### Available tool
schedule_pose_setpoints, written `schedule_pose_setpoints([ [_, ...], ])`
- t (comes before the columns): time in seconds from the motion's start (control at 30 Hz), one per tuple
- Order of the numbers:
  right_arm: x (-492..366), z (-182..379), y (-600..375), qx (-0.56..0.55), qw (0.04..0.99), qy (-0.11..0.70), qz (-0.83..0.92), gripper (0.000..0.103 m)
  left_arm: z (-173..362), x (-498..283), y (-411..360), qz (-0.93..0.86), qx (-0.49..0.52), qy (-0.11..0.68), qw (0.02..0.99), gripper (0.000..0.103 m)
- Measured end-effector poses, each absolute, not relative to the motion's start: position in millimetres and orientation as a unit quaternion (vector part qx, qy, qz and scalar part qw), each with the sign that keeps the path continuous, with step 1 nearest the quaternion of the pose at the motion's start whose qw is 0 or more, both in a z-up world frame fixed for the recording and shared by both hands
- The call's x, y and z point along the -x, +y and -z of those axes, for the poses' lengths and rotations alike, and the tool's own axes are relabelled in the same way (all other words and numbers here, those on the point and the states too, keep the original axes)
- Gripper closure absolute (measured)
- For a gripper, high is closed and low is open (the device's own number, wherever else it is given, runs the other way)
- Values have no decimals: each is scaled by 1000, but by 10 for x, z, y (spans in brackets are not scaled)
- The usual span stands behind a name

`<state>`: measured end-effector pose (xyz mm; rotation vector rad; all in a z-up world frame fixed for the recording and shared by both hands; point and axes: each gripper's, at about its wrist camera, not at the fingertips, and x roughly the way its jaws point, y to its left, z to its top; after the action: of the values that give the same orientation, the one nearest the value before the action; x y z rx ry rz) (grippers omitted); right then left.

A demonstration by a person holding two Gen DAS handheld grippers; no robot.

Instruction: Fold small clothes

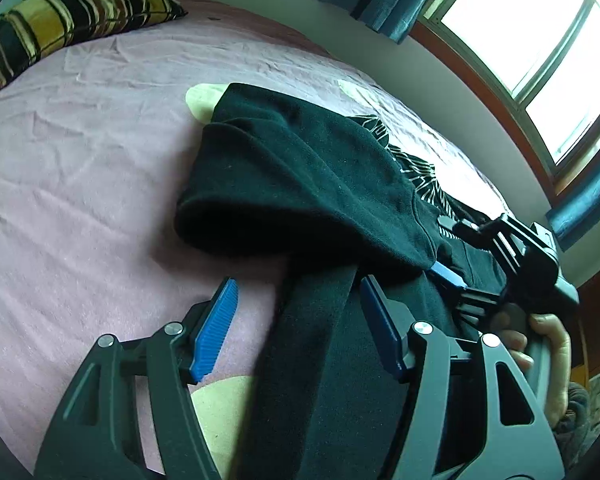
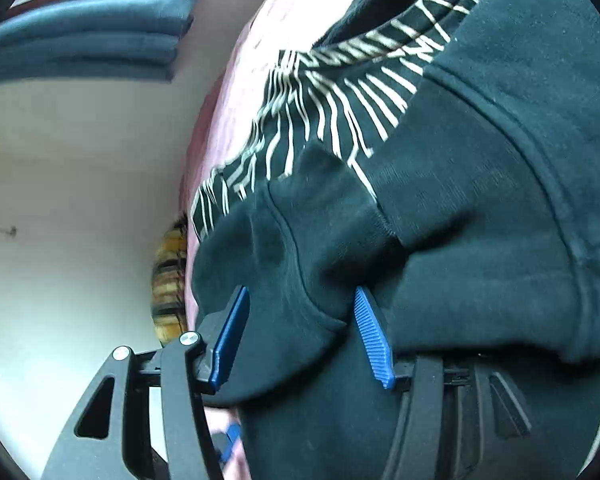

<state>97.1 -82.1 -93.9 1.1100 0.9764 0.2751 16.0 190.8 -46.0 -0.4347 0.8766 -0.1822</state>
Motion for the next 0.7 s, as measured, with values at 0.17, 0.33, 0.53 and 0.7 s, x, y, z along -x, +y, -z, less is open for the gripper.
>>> schedule_pose_setpoints([
  [0.17,-844,992,-791,-528,716,437,-134,61,484,-125,1985,91,235,413,875,40],
  [0.33,-702,921,-677,-524,718,439,-136,56,547,-141,2001,98,250,416,869,40],
  [0.53,-1008,833,-774,-514,763,380,-99,57,547,-108,2039,98,262,410,868,40],
  [0.7,-1252,928,-877,-511,739,425,-110,94,575,-137,2043,97,264,416,865,39],
])
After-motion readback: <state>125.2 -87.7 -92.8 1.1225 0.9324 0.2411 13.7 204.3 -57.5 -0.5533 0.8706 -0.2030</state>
